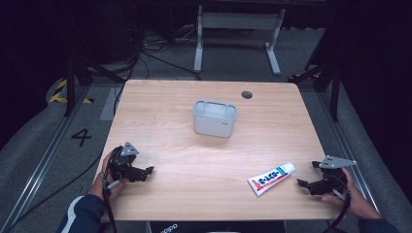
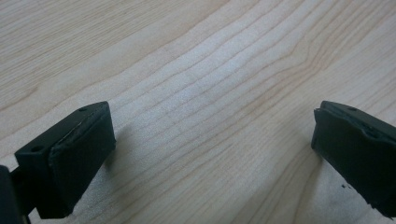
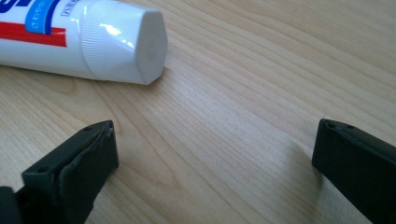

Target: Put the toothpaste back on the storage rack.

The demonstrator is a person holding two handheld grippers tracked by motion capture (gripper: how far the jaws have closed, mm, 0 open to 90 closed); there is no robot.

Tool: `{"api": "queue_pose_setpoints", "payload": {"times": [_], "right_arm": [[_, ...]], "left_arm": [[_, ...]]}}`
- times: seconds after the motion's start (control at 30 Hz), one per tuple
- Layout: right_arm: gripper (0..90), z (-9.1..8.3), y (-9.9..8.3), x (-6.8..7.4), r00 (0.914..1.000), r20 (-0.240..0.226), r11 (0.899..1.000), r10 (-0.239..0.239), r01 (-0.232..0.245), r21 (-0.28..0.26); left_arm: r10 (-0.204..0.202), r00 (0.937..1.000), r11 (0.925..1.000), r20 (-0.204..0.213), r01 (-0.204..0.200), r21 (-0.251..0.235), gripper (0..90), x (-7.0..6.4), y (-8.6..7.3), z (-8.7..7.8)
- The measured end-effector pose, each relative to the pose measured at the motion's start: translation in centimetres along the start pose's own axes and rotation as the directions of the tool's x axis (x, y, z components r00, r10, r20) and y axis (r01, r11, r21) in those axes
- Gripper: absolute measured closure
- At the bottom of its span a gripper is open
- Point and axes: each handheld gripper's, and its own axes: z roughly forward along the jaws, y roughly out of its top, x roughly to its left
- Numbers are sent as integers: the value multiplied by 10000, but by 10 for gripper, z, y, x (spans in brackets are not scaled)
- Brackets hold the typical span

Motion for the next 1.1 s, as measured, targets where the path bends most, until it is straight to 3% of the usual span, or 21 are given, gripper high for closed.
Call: {"api": "queue_pose_setpoints", "payload": {"times": [0.07, 0.17, 0.33, 0.37, 0.43, 0.53, 0.57, 0.63, 0.83, 0.9, 0.97, 1.1], "right_arm": [[6, 1, 2, -2, 9999, -157, 9999, -72, 73, 99], [22, 1, 5, -2, 9991, -217, 9989, -360, 366, 308], [169, -1, 18, 3, 9886, -407, 9866, -1447, 1473, 697], [169, -1, 18, 3, 9886, -407, 9866, -1447, 1473, 697], [166, -2, 24, 7, 9804, -411, 9759, -1928, 1960, 956], [178, -4, 28, 9, 9762, -475, 9722, -2117, 2153, 924], [168, -6, 33, 11, 9702, -513, 9666, -2370, 2408, 884], [171, -8, 35, 13, 9676, -561, 9641, -2463, 2506, 882], [182, -14, 54, 25, 9396, -769, 9342, -3335, 3404, 1067], [190, -14, 60, 28, 9348, -953, 9297, -3421, 3515, 1103], [190, -11, 65, 32, 9245, -1068, 9181, -3660, 3775, 1213], [191, -7, 73, 38, 9082, -1369, 9054, -3955, 4106, 1082]], "left_arm": [[14, 9999, 10000, -143, -14, -16, 1, -2, 0, 0], [176, 9998, 9998, 129, -176, 40, 1, -3, 2, 2], [559, 9974, 9984, 464, -560, 15, 0, -10, 10, 9], [559, 9974, 9984, 464, -560, 15, 0, -10, 10, 9], [705, 9961, 9975, 525, -706, -12, 1, -9, 10, 9], [709, 9961, 9975, 526, -709, -14, 1, -9, 10, 9], [696, 9963, 9976, 497, -696, -15, 1, -9, 10, 9], [664, 9966, 9978, 497, -663, -18, 1, -9, 10, 9], [657, 9966, 9978, 488, -657, -20, 1, -9, 10, 9], [654, 9967, 9979, 488, -654, -20, 1, -9, 10, 9], [658, 9967, 9978, 477, -658, -24, 1, -9, 10, 9], [655, 9967, 9979, 488, -655, -20, 1, -9, 10, 9]]}}
